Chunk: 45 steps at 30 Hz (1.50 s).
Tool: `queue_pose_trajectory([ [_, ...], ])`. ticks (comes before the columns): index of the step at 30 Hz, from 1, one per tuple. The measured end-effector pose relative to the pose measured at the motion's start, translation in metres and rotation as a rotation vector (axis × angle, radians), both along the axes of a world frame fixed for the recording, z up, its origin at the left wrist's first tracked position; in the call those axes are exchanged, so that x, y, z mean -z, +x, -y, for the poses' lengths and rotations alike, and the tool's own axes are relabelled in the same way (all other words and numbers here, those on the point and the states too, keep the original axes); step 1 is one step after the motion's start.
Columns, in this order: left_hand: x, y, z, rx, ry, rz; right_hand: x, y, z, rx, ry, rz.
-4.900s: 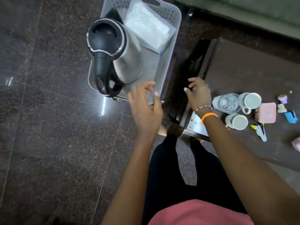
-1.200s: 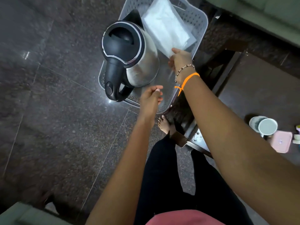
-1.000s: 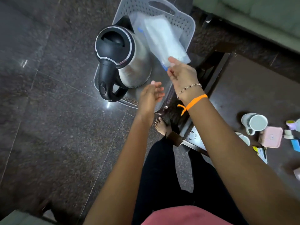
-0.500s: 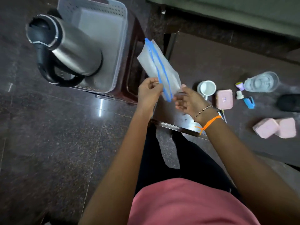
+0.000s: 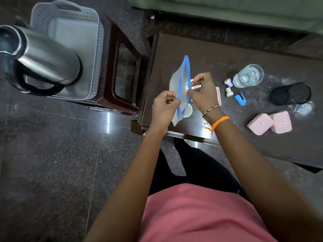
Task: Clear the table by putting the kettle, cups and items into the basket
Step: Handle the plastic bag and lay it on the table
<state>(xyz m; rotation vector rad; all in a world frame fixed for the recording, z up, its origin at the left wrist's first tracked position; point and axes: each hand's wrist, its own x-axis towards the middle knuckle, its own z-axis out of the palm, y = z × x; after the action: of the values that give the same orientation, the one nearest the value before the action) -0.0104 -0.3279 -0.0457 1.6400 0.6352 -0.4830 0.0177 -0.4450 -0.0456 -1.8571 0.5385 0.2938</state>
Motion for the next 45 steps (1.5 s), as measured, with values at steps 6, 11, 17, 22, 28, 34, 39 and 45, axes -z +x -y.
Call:
queue_pose_trajectory([
  [6, -0.005, -0.002, 0.007, -0.281, 0.102, 0.058, -0.017, -0.005, 0.022, -0.234, -0.574, 0.148],
  [11, -0.009, 0.002, 0.018, -0.233, 0.052, 0.121, -0.032, 0.001, 0.027, -0.358, -0.724, 0.107],
  [17, -0.008, -0.005, 0.031, -0.078, 0.126, 0.223, -0.030, 0.013, 0.018, -0.311, -0.194, -0.150],
  [22, -0.014, -0.020, 0.038, 0.070, 0.097, 0.342, -0.015, 0.014, 0.020, -0.309, 0.045, -0.312],
  [28, -0.018, -0.027, 0.035, 0.320, 0.040, 0.312, -0.002, -0.001, 0.038, 0.039, 0.972, -0.333],
  [34, -0.043, -0.018, 0.013, 0.204, 0.202, 0.573, 0.007, -0.012, 0.052, -0.264, 1.385, -0.330],
  [39, -0.035, 0.022, -0.041, -0.082, 0.237, 0.035, 0.005, -0.013, 0.059, -0.291, 1.506, -0.430],
  [45, -0.020, 0.012, -0.053, 0.020, -0.221, -0.034, 0.016, 0.001, 0.053, -0.155, 0.712, -0.406],
])
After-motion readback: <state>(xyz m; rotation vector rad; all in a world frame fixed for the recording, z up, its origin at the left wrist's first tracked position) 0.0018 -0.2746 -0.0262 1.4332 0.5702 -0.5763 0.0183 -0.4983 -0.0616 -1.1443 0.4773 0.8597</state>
